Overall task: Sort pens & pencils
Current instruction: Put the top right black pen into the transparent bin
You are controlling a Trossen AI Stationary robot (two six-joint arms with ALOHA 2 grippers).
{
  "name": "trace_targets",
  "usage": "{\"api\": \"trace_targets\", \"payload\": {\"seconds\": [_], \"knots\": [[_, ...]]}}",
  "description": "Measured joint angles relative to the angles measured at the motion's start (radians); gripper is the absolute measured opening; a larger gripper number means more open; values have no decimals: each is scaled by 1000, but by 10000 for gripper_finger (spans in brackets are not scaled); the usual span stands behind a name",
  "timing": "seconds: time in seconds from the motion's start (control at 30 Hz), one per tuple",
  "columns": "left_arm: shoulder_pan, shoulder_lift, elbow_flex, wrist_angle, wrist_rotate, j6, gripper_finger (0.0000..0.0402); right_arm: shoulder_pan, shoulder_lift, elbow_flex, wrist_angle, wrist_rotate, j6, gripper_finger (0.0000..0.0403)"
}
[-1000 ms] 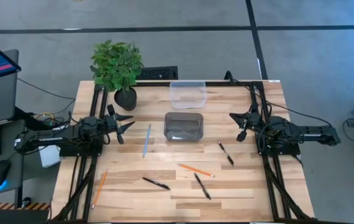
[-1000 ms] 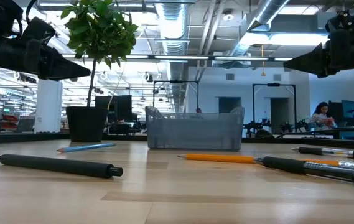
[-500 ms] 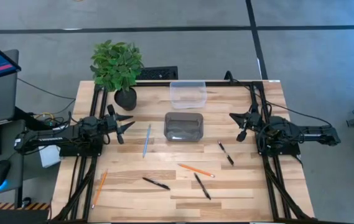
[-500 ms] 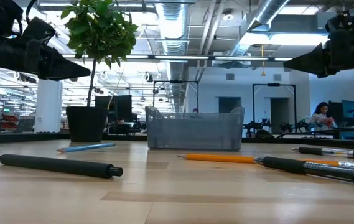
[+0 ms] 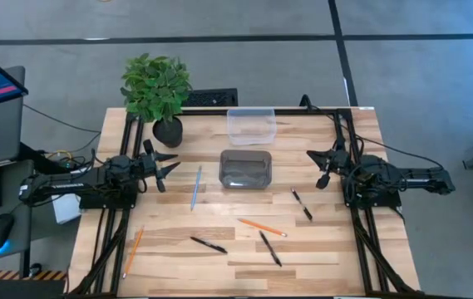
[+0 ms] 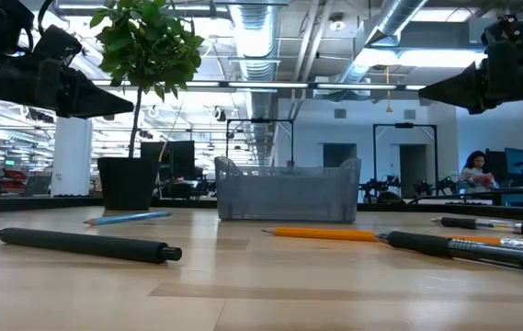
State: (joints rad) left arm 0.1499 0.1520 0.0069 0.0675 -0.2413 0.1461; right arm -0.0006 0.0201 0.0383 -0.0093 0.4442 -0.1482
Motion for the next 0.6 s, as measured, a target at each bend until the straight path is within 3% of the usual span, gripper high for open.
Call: {"api": "trace_targets", "payload": {"seconds": [0.43,0.6], "knots": [[0,0,0,0,0,-10,118,0,0,0,16,0,20,39],[0,0,0,0,1,-11,118,0,0,0,52,-1,83,72]]}}
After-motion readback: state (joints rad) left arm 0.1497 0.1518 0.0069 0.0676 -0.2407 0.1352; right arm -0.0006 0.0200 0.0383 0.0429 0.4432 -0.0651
